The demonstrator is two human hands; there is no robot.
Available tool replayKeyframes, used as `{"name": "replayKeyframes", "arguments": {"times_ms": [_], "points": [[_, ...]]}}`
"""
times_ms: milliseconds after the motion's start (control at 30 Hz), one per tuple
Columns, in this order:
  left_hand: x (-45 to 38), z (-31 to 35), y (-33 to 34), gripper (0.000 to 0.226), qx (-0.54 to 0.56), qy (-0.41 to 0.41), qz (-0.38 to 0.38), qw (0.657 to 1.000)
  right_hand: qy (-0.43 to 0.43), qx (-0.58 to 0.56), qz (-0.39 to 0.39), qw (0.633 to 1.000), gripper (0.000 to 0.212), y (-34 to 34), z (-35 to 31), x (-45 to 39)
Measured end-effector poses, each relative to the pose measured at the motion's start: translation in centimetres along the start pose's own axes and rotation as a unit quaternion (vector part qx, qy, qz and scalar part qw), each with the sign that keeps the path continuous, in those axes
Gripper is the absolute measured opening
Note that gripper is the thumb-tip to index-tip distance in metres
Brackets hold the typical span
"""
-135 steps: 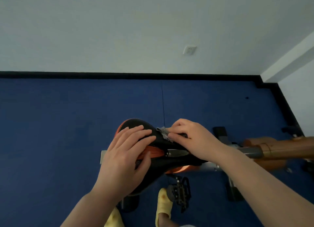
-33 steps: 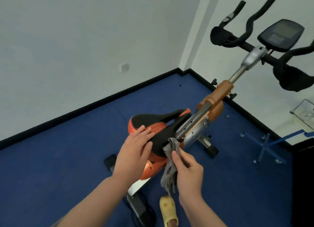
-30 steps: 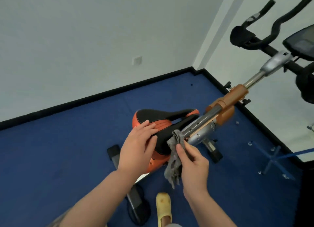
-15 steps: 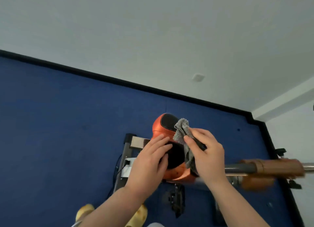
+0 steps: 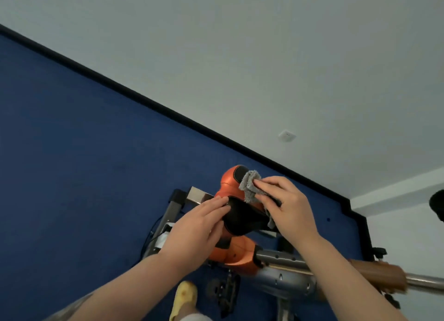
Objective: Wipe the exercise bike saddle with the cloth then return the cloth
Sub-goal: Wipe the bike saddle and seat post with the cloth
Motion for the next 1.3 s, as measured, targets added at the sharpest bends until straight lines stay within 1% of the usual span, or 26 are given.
{"name": "replayKeyframes", "arguments": {"times_ms": [133,200,367,533,667,733,800,900,967,1000,1100,1167,1233,1267,1300], "points": [[0.3,0.2,-0.1,0.044,-0.028,-0.015,0.026,0.999,-0.056,0.021,-0.039,0.997,0.033,1.0,-0.3,-1.6],[0.2,0.3,0.1,0.043,-0.040,-0.023,0.045,0.998,-0.095,0.025,-0.066,0.993,0.033,1.5,-0.4,-2.7],[0.2,1.4,1.0,0.036,-0.044,-0.060,0.132,0.988,-0.219,0.073,-0.115,0.966,0.029,1.9,-1.3,-5.2],[0.1,2.1,2.3,0.032,-0.075,-0.078,0.199,0.974,-0.321,0.139,-0.178,0.920,0.029,3.6,-1.6,-8.2],[0.2,2.8,2.7,0.030,-0.092,-0.087,0.237,0.963,-0.401,0.142,-0.227,0.876,0.029,5.5,-2.7,-9.4],[-0.1,3.2,2.9,0.028,-0.100,-0.079,0.248,0.960,-0.433,0.136,-0.265,0.851,0.027,6.5,-3.2,-9.7],[-0.8,3.9,3.7,0.026,-0.124,-0.058,0.231,0.963,-0.436,0.119,-0.320,0.833,0.026,7.7,-3.8,-9.6],[-1.8,4.8,5.3,0.030,-0.170,-0.016,0.180,0.969,-0.403,0.065,-0.425,0.808,0.022,9.3,-4.8,-8.8],[-2.0,4.8,5.8,0.032,-0.177,-0.006,0.164,0.970,-0.394,0.057,-0.470,0.788,0.021,9.8,-5.2,-9.0],[-2.0,4.6,5.7,0.032,-0.178,-0.003,0.163,0.970,-0.387,0.067,-0.477,0.786,0.020,9.9,-5.1,-9.6],[-1.9,4.4,5.7,0.034,-0.173,0.005,0.167,0.971,-0.361,0.091,-0.474,0.798,0.019,9.9,-4.8,-10.7],[-1.8,4.4,5.8,0.033,-0.169,0.006,0.166,0.972,-0.373,0.082,-0.491,0.783,0.018,10.6,-5.4,-9.2],[-1.8,4.4,5.8,0.034,-0.169,0.004,0.163,0.972,-0.389,0.077,-0.521,0.756,0.019,11.4,-6.4,-7.3],[-1.8,4.4,5.8,0.034,-0.170,0.004,0.163,0.972,-0.384,0.078,-0.531,0.751,0.018,11.6,-6.6,-7.4],[-1.7,4.4,5.7,0.034,-0.170,0.008,0.161,0.972,-0.366,0.081,-0.539,0.754,0.018,11.7,-6.5,-8.0]]}}
Point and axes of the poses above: each hand's wrist, its own x-axis away from the middle knuckle, its own y-axis out of the palm, z = x × y, the point moved 8 cm from there along -x, towards the middle knuckle, and after that the axes turned 9 degrees about -z, right-handed, at the moved point
